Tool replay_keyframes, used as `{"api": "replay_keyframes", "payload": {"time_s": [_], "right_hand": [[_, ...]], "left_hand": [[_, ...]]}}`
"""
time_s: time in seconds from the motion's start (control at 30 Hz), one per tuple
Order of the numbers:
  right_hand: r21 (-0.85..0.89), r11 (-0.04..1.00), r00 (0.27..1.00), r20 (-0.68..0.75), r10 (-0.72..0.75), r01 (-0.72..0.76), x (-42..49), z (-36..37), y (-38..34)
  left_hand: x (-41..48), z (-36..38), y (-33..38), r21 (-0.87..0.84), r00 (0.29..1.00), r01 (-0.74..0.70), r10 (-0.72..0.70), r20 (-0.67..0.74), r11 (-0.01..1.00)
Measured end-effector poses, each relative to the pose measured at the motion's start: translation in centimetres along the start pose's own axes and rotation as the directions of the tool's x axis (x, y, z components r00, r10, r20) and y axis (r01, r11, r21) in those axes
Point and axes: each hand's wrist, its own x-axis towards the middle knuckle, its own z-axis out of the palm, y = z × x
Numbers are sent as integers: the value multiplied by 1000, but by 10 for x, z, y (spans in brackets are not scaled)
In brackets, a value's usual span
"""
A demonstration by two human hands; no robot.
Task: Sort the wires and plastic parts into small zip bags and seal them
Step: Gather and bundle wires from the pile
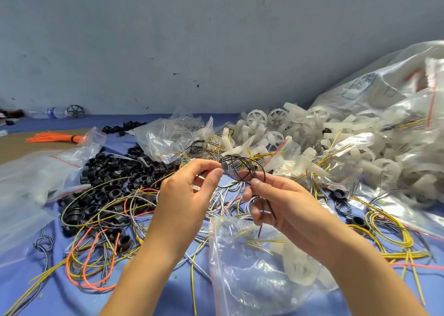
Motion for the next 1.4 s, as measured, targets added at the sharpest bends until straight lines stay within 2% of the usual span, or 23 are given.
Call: {"api": "replay_keyframes", "payload": {"time_s": [0.4,0.67,0.8,0.93,1.03,1.23,1.3,1.4], "right_hand": [[7,1000,999,44,14,-15,-1,-4,3],[121,993,1000,15,-12,10,-4,-9,-1],[89,996,1000,1,-6,6,-6,-12,-2],[-9,999,999,2,-34,34,-8,-17,-5],[-159,985,997,-25,-72,67,-7,-21,-7],[-400,909,972,-146,-184,112,-2,-29,-10],[-491,862,952,-184,-246,128,-1,-31,-10],[-722,679,908,-183,-377,137,-2,-33,-9]], "left_hand": [[-2,1,-2,127,996,-76,81,-36,989],[0,-4,-2,89,991,-3,15,-136,996],[2,-11,-4,143,986,30,-6,-168,989],[2,-19,-8,181,979,72,-35,-202,981],[2,-23,-10,172,975,98,-60,-215,980],[1,-26,-8,93,984,126,-113,-141,988],[2,-28,-6,47,982,133,-125,-141,990],[4,-33,-6,-41,978,137,-142,-153,990]]}}
